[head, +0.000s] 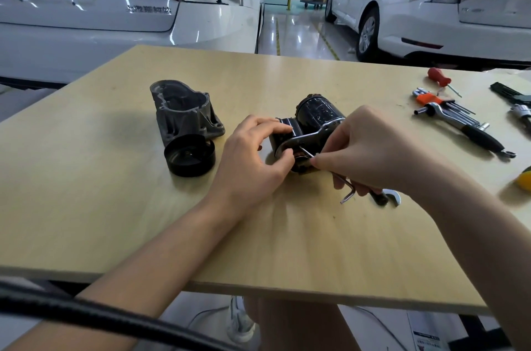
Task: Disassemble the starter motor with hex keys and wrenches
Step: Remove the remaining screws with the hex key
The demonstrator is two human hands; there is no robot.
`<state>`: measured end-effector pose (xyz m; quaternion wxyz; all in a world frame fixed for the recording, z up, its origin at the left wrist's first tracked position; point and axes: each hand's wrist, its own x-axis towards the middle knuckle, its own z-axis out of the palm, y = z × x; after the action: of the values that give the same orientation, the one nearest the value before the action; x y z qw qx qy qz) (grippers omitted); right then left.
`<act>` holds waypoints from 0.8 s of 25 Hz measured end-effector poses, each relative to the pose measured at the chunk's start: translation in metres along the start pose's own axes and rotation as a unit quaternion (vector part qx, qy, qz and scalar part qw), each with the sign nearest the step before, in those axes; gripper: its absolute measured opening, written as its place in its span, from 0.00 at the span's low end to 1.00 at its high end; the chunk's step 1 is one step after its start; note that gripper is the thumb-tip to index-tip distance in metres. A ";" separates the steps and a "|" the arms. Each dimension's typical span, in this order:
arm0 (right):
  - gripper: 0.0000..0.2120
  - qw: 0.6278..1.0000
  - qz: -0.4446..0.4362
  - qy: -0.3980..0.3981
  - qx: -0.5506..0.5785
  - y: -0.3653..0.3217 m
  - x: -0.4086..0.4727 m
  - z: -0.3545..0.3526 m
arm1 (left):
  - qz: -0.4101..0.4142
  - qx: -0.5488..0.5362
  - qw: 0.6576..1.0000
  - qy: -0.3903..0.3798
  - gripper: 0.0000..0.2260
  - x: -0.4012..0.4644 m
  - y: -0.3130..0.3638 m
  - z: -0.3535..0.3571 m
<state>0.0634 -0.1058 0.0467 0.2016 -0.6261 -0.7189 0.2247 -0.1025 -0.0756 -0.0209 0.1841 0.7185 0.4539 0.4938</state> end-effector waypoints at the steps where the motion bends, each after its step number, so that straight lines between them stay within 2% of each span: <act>1: 0.11 1.000 -0.001 0.002 -0.001 0.000 -0.001 0.000 | 0.000 -0.002 1.000 -0.001 0.13 0.000 0.000 0.000; 11: 0.12 0.999 -0.009 0.042 0.016 0.002 -0.006 0.004 | -0.011 -0.016 1.000 -0.008 0.13 0.000 0.001 -0.001; 20: 0.12 0.987 -0.049 0.122 -0.095 -0.010 -0.014 0.014 | -0.019 -0.028 0.999 -0.003 0.13 0.000 0.001 -0.002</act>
<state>0.0486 -0.1221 0.0407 0.2383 -0.6292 -0.7368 0.0669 -0.1037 -0.0767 -0.0196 0.2149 0.7060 0.4526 0.5006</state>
